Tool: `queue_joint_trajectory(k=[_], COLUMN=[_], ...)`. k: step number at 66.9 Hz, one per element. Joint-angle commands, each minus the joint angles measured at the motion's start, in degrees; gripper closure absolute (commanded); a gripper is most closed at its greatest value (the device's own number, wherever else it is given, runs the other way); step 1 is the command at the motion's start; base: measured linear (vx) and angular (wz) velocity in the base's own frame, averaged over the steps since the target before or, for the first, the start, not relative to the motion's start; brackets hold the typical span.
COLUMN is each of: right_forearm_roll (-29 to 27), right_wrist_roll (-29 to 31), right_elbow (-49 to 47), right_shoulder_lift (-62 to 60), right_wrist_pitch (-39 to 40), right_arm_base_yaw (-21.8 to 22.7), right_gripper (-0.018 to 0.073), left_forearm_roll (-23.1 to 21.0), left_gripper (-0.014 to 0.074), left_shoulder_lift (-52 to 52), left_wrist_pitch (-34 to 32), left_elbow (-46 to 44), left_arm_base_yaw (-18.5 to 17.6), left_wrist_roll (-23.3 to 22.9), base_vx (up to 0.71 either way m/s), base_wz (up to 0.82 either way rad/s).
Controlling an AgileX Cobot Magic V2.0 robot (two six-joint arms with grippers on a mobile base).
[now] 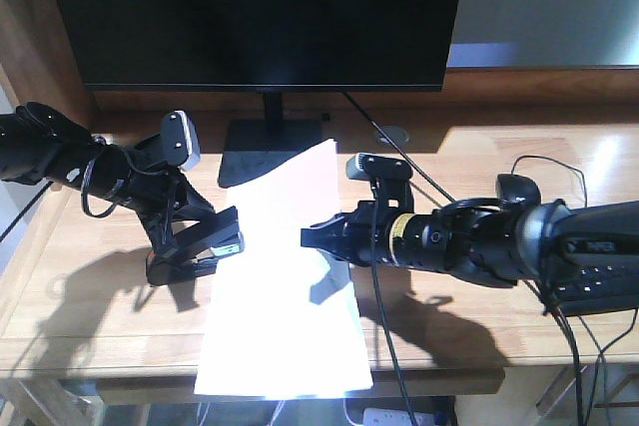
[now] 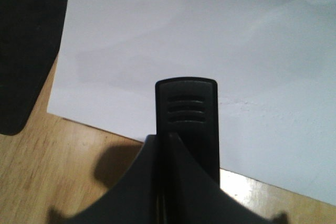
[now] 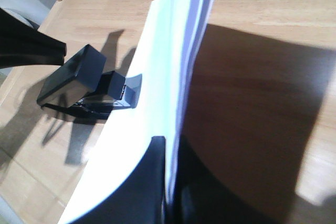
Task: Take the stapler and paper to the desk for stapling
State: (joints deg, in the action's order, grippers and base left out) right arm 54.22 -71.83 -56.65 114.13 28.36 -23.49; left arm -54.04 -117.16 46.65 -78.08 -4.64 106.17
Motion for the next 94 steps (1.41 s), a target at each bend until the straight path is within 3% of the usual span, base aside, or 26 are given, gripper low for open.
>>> queue_joint_trajectory(k=[1, 21, 42, 55, 68, 75, 83, 94], right_forearm_roll=[-0.98, -2.43, -12.34, -16.65, -16.56, -16.56, -16.56, -16.56], right_wrist_roll=[-1.47, -6.87, -2.92, 0.05, 4.29, 6.02, 9.58, 16.56], right_elbow=[-3.49, -9.05, -9.13, -9.13, -9.13, -9.13, -9.13, -9.13], right_shoulder_lift=[-1.3, 3.55, 5.99, 6.42, 6.01, 4.62, 1.97, -2.35], right_wrist_pitch=[4.39, 4.08, 4.14, 3.57, 0.07, -3.16, -8.23, -17.45], right_arm_base_yaw=[-0.03, -0.03, -0.03, 0.08, 0.08, 0.08, 0.08, 0.08], right_gripper=[0.0561, 0.0545, 0.0497, 0.0345, 0.0085, -0.0008, -0.0059, -0.0054], left_forearm_roll=[-2.71, -2.71, -2.71, -2.71, -2.71, -2.71, -2.71, -2.71], left_gripper=[0.0603, 0.0603, 0.0603, 0.0603, 0.0603, 0.0603, 0.0603, 0.0603], left_shoulder_lift=[3.38, 3.38, 3.38, 3.38, 3.38, 3.38, 3.38, 3.38], left_wrist_pitch=[0.72, 0.72, 0.72, 0.72, 0.72, 0.72, 0.72, 0.72], left_elbow=[-1.45, -1.45, -1.45, -1.45, -1.45, -1.45, -1.45, -1.45], left_arm_base_yaw=[0.0, 0.0, 0.0, 0.0, 0.0, 0.0, 0.0, 0.0], left_wrist_roll=[-0.57, -0.57, -0.57, -0.57, -0.57, -0.57, -0.57, -0.57], base_vx=[0.0, 0.0, 0.0, 0.0, 0.0, 0.0, 0.0, 0.0], base_wz=[0.0, 0.0, 0.0, 0.0, 0.0, 0.0, 0.0, 0.0])
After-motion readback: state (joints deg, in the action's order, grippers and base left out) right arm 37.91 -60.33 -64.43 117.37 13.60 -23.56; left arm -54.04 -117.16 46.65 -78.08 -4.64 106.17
